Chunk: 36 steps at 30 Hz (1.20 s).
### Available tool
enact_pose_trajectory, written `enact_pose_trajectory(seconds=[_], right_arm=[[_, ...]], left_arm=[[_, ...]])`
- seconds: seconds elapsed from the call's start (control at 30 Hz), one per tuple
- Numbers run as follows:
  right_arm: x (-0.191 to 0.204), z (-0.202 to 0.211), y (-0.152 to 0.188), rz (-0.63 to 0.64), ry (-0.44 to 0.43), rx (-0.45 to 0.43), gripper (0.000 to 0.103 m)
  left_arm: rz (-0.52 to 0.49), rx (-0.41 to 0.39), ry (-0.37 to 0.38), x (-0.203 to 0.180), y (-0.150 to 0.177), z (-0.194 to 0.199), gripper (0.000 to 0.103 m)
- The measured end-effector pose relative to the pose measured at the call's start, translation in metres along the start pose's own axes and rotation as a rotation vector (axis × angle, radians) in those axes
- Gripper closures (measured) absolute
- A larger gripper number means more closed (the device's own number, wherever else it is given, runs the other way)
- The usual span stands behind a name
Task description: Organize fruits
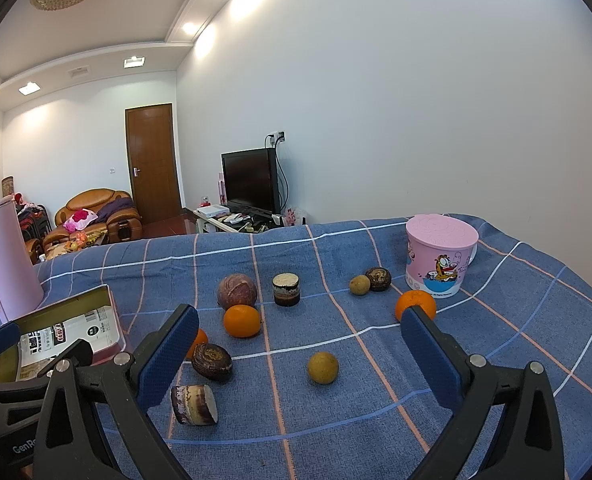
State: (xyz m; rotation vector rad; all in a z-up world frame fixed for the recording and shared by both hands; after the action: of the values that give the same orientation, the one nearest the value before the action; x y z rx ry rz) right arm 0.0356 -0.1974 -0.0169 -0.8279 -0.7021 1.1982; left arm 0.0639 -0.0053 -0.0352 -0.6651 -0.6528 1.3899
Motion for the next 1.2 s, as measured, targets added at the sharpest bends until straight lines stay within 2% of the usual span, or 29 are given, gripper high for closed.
enact_pose_trajectory(seconds=[0.3,0.37,0.43,0.5,0.53,0.67,0.7,0.73,0.77,0.87,0.9,1.07,1.13,1.2], right_arm=[[-0.009,-0.004,0.004,-0.034,-0.020,0.023,0.001],[-0.020,-0.006,0.003,-0.078,-0.041,0.041,0.001],[-0.039,-0.012,0.004,-0.136,-0.005,0.081,0.001],[-0.056,-0.013,0.005,-0.180,0.012,0.103,0.001],[-0.069,-0.012,0.006,-0.206,-0.007,0.117,0.001],[-0.096,-0.006,0.008,-0.174,0.002,0.146,0.002],[-0.101,-0.006,0.009,-0.162,-0.001,0.158,0.004],[-0.107,-0.005,0.010,-0.149,-0.009,0.173,0.011],[-0.114,-0.005,0.011,-0.134,-0.010,0.193,0.021],[-0.130,-0.009,0.012,-0.125,-0.004,0.230,0.038],[-0.132,-0.011,0.013,-0.129,-0.012,0.235,0.040],[-0.136,-0.017,0.024,-0.168,-0.061,0.246,0.041],[-0.134,-0.021,0.027,-0.181,-0.090,0.263,0.041],[-0.135,-0.020,0.026,-0.184,-0.098,0.258,0.041]], left_arm=[[-0.015,0.006,0.012,-0.002,0.002,-0.003,0.000],[-0.017,0.010,0.023,-0.002,0.003,-0.004,0.000],[-0.010,0.013,0.026,-0.001,0.004,-0.004,0.000],[-0.012,0.026,0.063,-0.002,0.005,-0.005,0.000],[-0.014,0.033,0.082,-0.002,0.006,-0.005,0.000],[0.001,0.053,0.137,-0.001,0.012,0.000,0.000],[0.003,0.067,0.170,-0.003,0.015,0.000,0.000],[-0.001,0.081,0.199,-0.006,0.017,0.001,0.002],[-0.010,0.095,0.229,-0.011,0.019,0.002,0.006],[-0.059,0.141,0.308,-0.037,0.023,0.002,0.016],[-0.091,0.162,0.327,-0.050,0.024,0.000,0.020],[-0.242,0.249,0.312,-0.109,0.028,-0.017,0.055],[-0.265,0.258,0.257,-0.121,0.026,-0.024,0.059],[-0.273,0.261,0.234,-0.128,0.021,-0.029,0.059]])
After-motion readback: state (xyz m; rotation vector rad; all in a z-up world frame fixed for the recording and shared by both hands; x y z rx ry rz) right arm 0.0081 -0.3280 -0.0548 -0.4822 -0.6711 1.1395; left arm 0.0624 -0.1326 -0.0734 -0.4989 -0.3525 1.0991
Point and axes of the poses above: each gripper's, at about its wrist camera, not at the fingertips, and z roughly against the way its jaws point, x to its left, y to its underside, the point moved 7 cm from there along -z, roughly the way its jaws point, and after that the axes turned 12 degrees about x, right-handed, at the moved point
